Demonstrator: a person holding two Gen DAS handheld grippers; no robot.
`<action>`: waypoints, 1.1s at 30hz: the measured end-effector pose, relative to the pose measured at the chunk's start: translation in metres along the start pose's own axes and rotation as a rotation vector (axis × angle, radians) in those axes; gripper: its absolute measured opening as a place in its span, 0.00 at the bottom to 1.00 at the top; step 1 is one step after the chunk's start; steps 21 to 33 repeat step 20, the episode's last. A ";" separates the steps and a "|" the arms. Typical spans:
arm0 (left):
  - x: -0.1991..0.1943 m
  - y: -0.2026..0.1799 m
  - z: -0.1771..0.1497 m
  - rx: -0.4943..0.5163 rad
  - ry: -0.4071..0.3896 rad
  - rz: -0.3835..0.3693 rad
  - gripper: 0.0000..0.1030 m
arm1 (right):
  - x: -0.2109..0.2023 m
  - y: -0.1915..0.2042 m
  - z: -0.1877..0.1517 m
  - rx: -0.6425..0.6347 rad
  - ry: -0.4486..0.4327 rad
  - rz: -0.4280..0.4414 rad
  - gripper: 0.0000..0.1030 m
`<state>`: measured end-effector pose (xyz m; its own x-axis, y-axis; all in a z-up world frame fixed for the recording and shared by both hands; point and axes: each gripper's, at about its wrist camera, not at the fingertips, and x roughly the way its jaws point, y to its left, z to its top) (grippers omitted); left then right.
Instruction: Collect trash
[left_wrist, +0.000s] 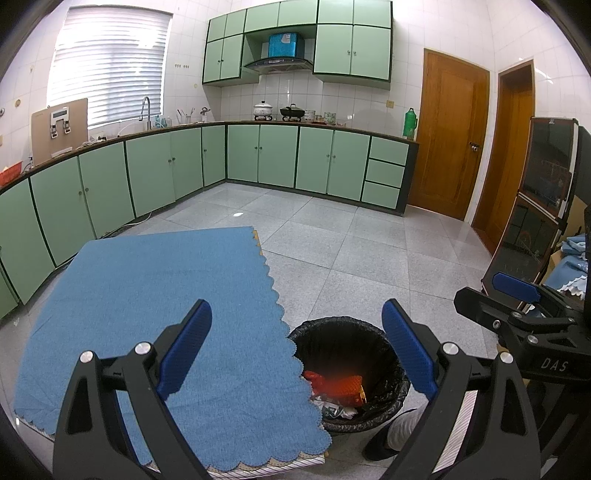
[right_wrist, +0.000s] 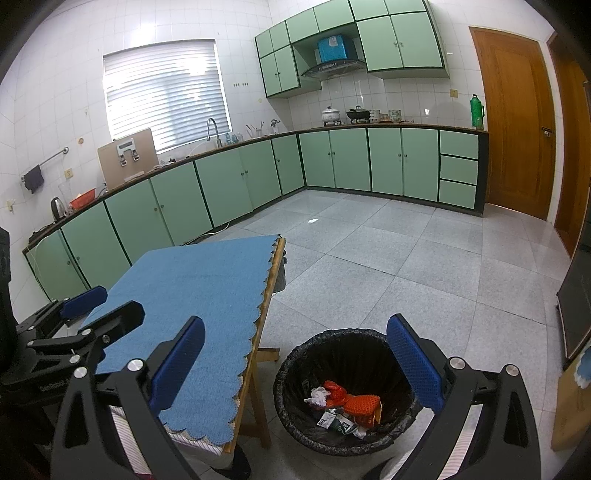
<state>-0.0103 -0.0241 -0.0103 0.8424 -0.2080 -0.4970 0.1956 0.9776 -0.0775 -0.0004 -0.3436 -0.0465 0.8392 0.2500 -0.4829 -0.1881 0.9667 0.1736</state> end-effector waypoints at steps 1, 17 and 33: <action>0.000 0.001 0.000 -0.001 0.000 -0.001 0.88 | 0.001 0.000 -0.001 0.001 0.001 0.001 0.94; 0.002 0.008 -0.006 -0.005 0.008 0.005 0.88 | 0.004 -0.001 -0.005 0.002 0.005 0.001 0.94; 0.001 0.008 -0.005 -0.006 0.008 0.006 0.88 | 0.005 -0.001 -0.006 0.003 0.007 0.001 0.94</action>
